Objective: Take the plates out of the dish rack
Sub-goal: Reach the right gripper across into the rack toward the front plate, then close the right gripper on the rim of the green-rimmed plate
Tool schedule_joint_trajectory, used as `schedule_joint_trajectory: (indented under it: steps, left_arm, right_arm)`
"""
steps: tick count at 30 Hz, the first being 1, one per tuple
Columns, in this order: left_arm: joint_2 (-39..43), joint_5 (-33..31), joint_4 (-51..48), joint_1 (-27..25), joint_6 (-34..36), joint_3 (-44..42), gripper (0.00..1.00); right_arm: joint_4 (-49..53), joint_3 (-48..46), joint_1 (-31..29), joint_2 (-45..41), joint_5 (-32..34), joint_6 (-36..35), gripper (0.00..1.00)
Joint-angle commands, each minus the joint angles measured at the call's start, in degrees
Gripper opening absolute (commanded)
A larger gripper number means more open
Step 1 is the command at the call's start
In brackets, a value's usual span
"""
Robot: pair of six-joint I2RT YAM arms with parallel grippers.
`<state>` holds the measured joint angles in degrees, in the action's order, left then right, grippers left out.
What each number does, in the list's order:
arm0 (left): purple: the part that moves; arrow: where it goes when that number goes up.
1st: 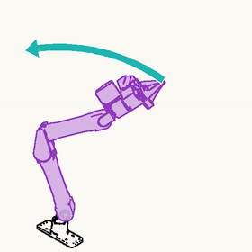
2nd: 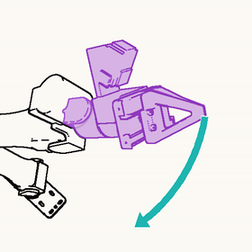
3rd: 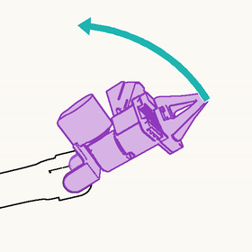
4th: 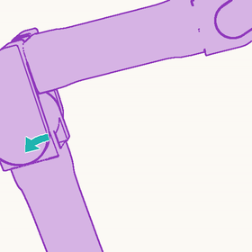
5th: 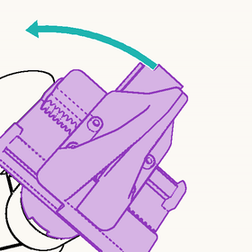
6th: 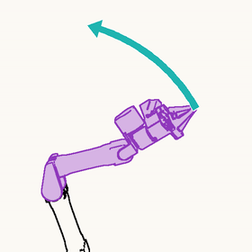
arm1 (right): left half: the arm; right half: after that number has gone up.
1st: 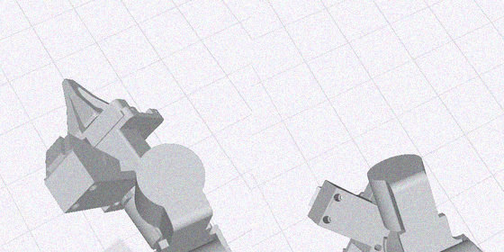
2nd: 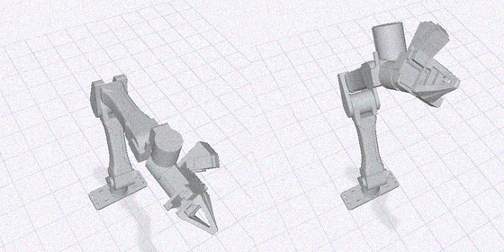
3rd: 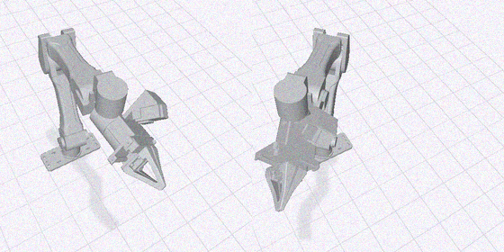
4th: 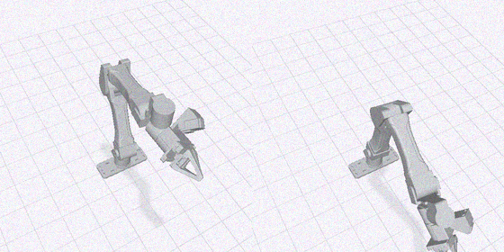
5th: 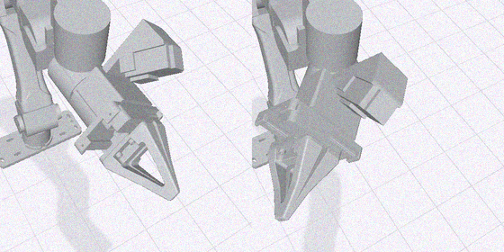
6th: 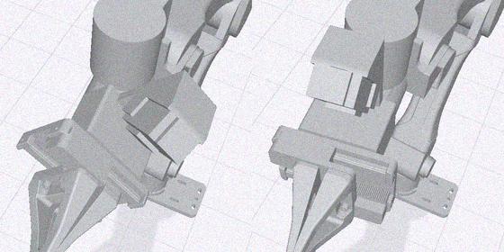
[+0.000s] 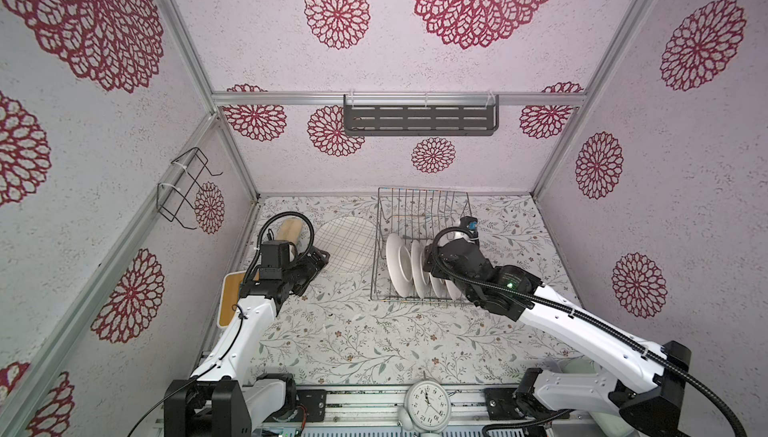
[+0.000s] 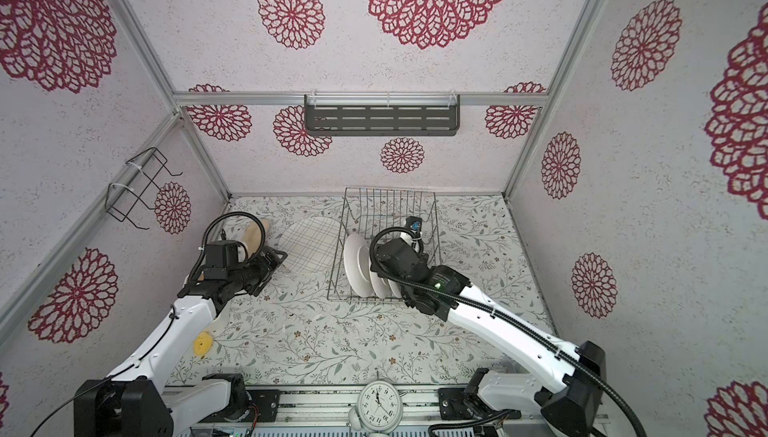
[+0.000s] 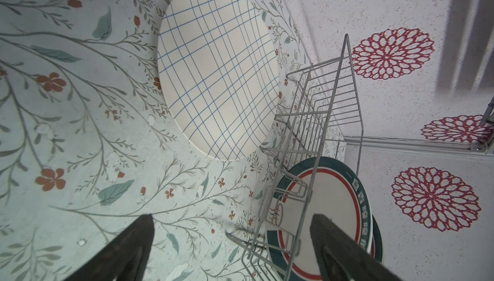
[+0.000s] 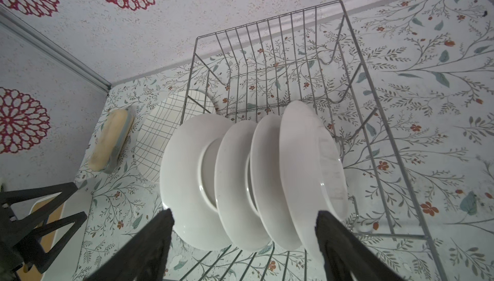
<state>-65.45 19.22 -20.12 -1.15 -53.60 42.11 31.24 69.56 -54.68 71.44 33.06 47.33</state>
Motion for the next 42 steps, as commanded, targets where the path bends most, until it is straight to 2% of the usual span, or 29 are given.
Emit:
schedule_joint_trajectory:
  steps: [1,10,16,20,29,42]
  left_arm:
    - [0.94,1.99,-1.58,-0.28,2.07,-0.98,0.96]
    - [1.55,4.74,-2.03,2.16,3.88,-2.28,0.96]
    - [1.88,8.1,-1.58,5.86,4.71,-3.78,0.96]
    - [1.94,8.63,-1.98,6.76,5.56,-4.05,0.96]
    - [0.86,9.6,-2.03,7.99,6.75,-4.14,0.96]
    - [-0.52,10.4,-1.33,8.13,6.48,-4.05,0.96]
  right_arm:
    - [1.5,4.43,-3.12,3.45,6.46,-1.86,0.87]
    - [10.27,20.12,-9.17,20.51,14.27,-1.58,0.92]
    - [18.63,31.36,-10.54,31.5,18.37,0.18,0.92]
    - [22.89,36.63,-10.54,36.4,20.82,2.19,0.89]
    - [25.54,41.03,-10.56,42.67,23.2,2.47,0.78]
    - [33.38,46.84,-10.19,50.81,26.73,8.33,0.65]
